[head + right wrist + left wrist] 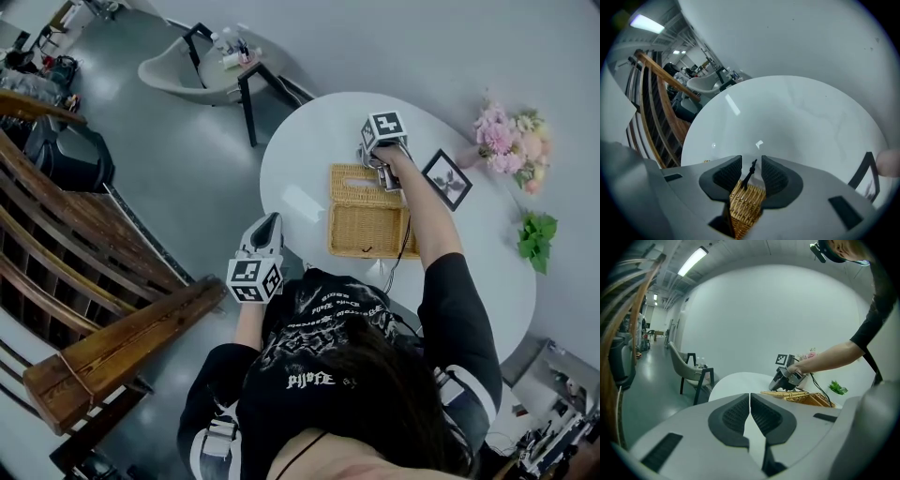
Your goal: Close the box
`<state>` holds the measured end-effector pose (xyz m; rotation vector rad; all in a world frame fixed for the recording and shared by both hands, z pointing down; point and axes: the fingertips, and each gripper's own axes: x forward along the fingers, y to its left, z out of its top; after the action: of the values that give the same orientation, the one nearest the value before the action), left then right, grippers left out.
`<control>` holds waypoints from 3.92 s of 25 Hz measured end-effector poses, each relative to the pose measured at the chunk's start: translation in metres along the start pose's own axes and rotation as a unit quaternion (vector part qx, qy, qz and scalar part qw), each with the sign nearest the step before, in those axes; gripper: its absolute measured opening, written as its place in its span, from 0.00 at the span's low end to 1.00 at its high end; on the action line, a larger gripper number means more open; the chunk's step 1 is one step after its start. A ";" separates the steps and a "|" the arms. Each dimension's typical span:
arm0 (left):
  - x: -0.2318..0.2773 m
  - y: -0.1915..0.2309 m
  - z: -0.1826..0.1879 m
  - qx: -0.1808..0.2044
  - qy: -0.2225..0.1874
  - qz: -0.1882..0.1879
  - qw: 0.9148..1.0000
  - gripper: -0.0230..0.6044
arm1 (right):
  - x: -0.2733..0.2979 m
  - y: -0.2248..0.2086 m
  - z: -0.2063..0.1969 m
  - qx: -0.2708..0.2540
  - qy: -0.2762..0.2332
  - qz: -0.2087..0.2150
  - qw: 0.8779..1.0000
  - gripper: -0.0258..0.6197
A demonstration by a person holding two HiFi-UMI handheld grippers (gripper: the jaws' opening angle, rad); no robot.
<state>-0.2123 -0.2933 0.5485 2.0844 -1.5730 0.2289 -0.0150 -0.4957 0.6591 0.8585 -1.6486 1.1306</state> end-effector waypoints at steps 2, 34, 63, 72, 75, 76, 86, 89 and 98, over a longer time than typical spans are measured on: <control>-0.003 0.004 0.000 -0.003 -0.001 0.006 1.000 0.08 | 0.002 -0.001 -0.001 -0.002 0.007 -0.003 1.000 0.28; 0.007 -0.027 -0.009 -0.010 0.001 -0.007 1.000 0.08 | -0.048 0.014 0.014 -0.073 -0.094 -0.039 0.992 0.10; -0.009 -0.060 0.001 0.038 -0.037 -0.085 0.995 0.08 | -0.168 0.062 -0.011 -0.095 -0.293 -0.064 0.949 0.10; -0.019 -0.065 -0.005 0.042 -0.040 -0.095 0.994 0.08 | -0.192 0.075 -0.030 -0.096 -0.339 -0.065 0.934 0.10; -0.021 -0.063 -0.012 0.034 -0.038 -0.095 0.994 0.08 | -0.200 0.080 -0.036 -0.098 -0.355 -0.069 0.927 0.10; -0.022 -0.063 -0.015 0.034 -0.036 -0.096 0.994 0.08 | -0.201 0.081 -0.039 -0.100 -0.359 -0.070 0.925 0.10; -0.022 -0.065 -0.013 0.047 -0.041 -0.104 0.993 0.08 | -0.213 0.092 -0.057 -0.108 -0.388 -0.055 0.914 0.10; -0.018 -0.064 -0.012 0.048 -0.044 -0.095 0.993 0.08 | -0.216 0.095 -0.062 -0.118 -0.394 -0.051 0.910 0.10; -0.019 -0.067 -0.006 0.048 -0.054 -0.091 0.993 0.08 | -0.229 0.108 -0.085 -0.159 -0.396 -0.056 0.903 0.10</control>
<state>-0.1545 -0.2611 0.5260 2.3350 -1.4465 0.1306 -0.0114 -0.3698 0.4232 1.2650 -2.3144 0.3962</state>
